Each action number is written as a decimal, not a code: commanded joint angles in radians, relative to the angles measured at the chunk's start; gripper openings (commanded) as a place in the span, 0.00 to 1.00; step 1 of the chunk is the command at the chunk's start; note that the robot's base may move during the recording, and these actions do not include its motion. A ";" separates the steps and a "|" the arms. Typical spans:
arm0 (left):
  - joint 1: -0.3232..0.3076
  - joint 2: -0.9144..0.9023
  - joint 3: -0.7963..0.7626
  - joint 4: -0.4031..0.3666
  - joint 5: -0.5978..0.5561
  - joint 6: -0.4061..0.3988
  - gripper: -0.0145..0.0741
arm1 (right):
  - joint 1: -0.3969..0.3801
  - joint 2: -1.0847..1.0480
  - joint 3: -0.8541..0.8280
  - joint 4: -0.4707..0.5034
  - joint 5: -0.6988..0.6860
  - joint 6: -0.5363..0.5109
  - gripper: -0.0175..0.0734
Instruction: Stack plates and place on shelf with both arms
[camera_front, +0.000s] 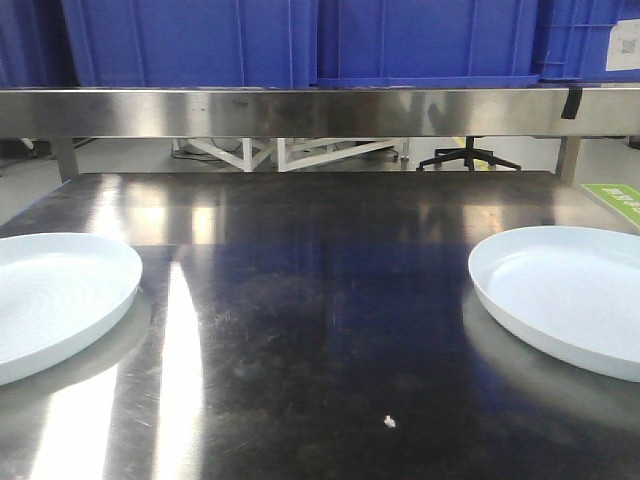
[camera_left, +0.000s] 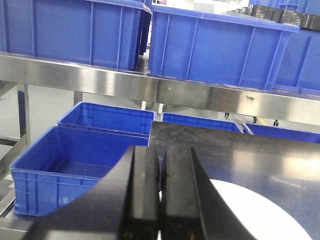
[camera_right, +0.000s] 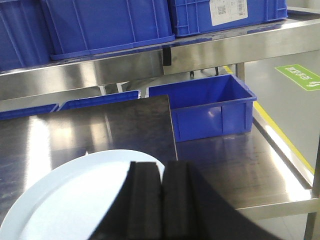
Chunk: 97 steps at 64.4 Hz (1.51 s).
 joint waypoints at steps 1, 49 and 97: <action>-0.001 -0.021 0.001 -0.006 -0.086 -0.005 0.27 | -0.002 -0.018 0.000 -0.002 -0.089 -0.002 0.25; -0.001 -0.014 -0.004 0.017 -0.077 -0.005 0.27 | -0.002 -0.018 0.000 -0.002 -0.089 -0.002 0.25; -0.089 0.925 -1.045 0.094 0.746 0.106 0.27 | -0.002 -0.018 0.000 -0.002 -0.089 -0.002 0.25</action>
